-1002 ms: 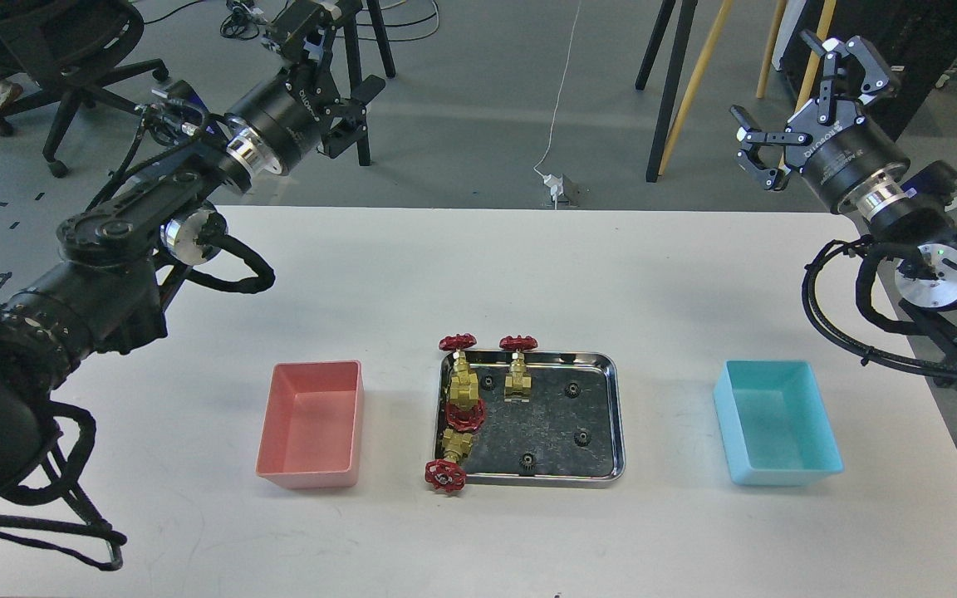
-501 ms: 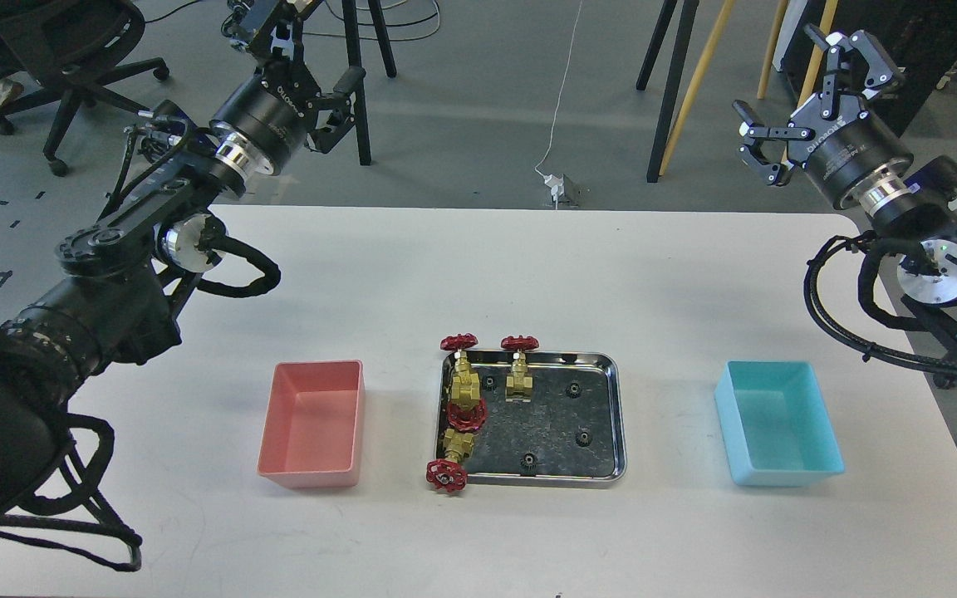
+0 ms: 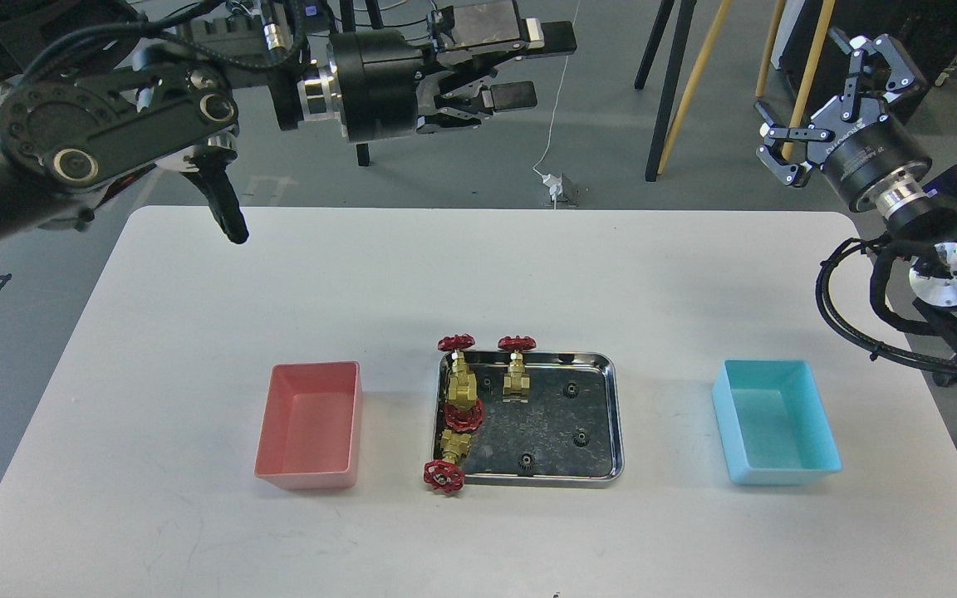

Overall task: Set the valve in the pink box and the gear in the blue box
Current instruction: 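Raise the left gripper and swing it over the metal tray, then lower the left gripper onto a red-handwheel brass valve in the tray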

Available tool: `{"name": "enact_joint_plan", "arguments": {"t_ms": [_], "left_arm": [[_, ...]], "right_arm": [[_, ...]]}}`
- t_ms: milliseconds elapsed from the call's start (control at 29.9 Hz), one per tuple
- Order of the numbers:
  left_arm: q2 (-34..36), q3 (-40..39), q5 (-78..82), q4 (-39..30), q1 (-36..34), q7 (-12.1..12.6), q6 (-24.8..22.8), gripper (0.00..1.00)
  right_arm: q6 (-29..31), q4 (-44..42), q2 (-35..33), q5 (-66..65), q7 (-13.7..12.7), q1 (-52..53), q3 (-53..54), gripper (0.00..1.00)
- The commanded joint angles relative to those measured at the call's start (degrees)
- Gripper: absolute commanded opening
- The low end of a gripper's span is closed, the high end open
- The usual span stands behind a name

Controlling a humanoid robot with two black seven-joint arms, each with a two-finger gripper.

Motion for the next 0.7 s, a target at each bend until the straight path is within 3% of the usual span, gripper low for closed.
{"name": "enact_joint_plan", "arguments": {"t_ms": [0,100,167,267,434,668], "left_arm": [[-0.31,12.89,8.23,-3.33,-10.54,0.0,0.0,0.99],[-3.55,25.12,20.71,-6.85,-18.29,0.0,0.0,0.98],[-7.24,32.06,27.75,-7.3,-21.9,0.0,2.68,0.98],[-13.04,39.82,36.29,-7.13,-23.58,0.0,4.45,0.96],[-22.01,44.31,40.18,-5.9,-22.36,0.0,5.15,0.96],[-22.99,44.05,40.09,-4.84,-21.39,0.0,5.5,0.95]], "right_arm": [[0.0,-0.12,-0.05,0.01,0.08,-0.04,0.06,0.99],[0.0,-0.99,-0.05,-0.08,0.08,-0.04,0.06,0.99],[0.0,-1.87,-0.05,0.01,0.08,-0.04,0.06,0.99],[0.0,-2.14,-0.14,-0.08,-0.01,-0.56,-0.03,0.99],[0.0,-2.05,-0.23,-0.16,-0.18,-2.06,-0.21,0.99],[0.0,-2.84,-2.6,-0.78,-1.23,-3.72,-0.74,0.99]]}}
